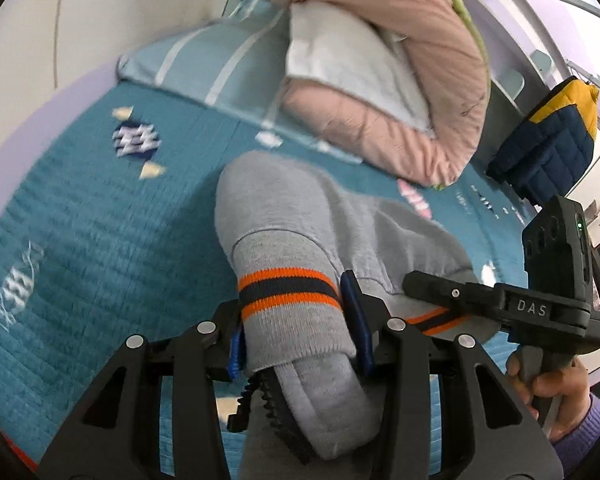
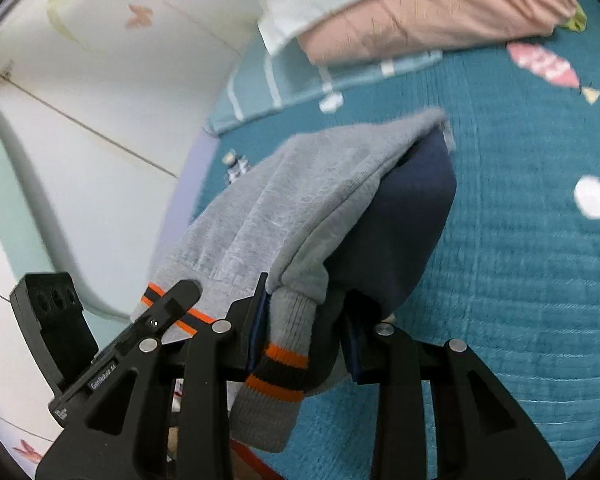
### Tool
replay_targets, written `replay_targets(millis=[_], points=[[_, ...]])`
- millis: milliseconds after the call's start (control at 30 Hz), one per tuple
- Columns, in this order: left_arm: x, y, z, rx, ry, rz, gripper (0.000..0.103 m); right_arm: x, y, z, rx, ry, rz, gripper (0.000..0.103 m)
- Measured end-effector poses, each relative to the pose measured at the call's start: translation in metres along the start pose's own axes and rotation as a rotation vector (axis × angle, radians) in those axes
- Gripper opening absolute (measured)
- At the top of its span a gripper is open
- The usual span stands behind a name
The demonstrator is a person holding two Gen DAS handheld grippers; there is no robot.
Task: Fold large clothes
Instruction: 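Lay the folded bundle on the quilt and open both grippers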
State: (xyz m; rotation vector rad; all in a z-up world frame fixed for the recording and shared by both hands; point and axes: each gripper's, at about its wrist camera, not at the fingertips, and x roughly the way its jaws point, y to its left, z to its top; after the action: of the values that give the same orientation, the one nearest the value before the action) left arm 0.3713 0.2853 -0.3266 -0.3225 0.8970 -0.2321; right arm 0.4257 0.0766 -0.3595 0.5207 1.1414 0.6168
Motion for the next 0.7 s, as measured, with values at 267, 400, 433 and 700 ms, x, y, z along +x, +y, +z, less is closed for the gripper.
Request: replay_targets(millis=[267,400,433,700], points=[[0.021,0.029,-0.059,-0.071,0.094,0.047,0.058,0.020,-0.045,-0.056,0.109,0.052,-0.060,0.053],[0.014,0.040,-0.064,-0.153,0.072,0.106,0.078,0.011,-0.064,-0.073,0.151,0.038,-0.046,0.063],[0.013,0.041,-0.065,-0.158,0.078,0.110,0.079,0.007,-0.070,-0.076,0.165,0.032,-0.036,0.063],[-0.018,0.015,-0.065,-0.116,0.077,0.295,0.084,-0.029,-0.088,-0.098,0.193,0.022,-0.098,0.063]])
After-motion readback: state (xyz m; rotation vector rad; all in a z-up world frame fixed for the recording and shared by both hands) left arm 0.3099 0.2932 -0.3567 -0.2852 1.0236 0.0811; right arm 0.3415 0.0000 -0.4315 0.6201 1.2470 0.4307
